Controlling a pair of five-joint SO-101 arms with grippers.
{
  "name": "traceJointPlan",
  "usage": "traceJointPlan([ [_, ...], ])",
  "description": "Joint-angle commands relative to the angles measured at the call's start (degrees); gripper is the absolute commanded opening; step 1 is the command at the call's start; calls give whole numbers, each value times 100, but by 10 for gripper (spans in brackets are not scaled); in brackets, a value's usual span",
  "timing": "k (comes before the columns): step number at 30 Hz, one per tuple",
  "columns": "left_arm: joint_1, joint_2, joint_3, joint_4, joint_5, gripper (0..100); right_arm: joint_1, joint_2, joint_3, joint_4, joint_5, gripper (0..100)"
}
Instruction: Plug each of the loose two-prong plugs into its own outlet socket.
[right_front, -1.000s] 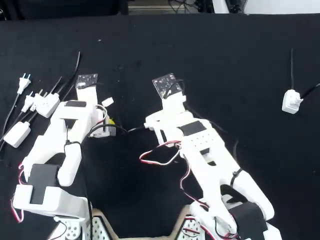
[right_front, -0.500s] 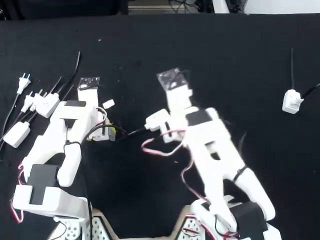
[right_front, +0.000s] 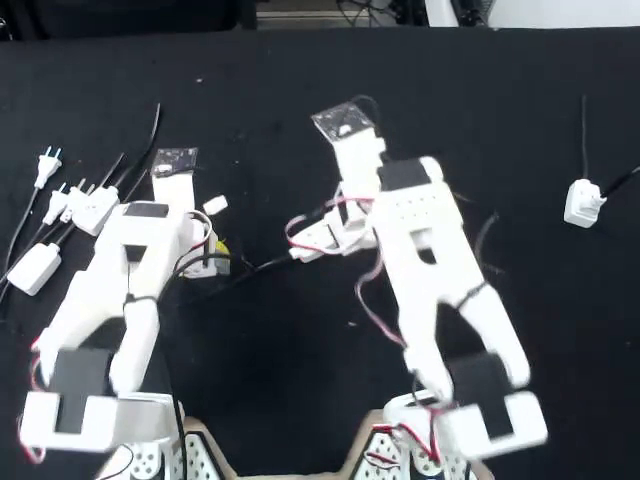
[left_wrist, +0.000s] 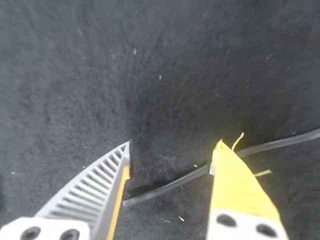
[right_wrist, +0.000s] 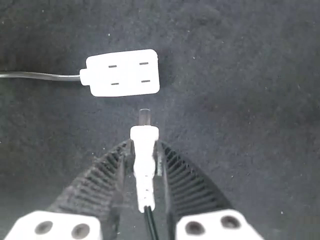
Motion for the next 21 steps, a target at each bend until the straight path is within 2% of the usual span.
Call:
traceJointPlan([
  [1,13,-1231,655,-519,-149,263,-88,462,-1209,554,167,11],
  [5,31,-1908,1253,-870,-677,263,-88,1130,-2185,1169,316,11],
  [9,22,-2136,1701,-888,-1002,263,-88,1789,-3002,1600,545,11],
  [13,48,-2136,2000,-914,-1011,263,-88,2484,-3723,1925,703,11],
  [17,40,-2145,2352,-1354,-835,263,-88,3064,-4523,2391,695,11],
  [21,92,-2180,2747,-1776,-554,263,-88,3354,-5024,2409,686,11],
])
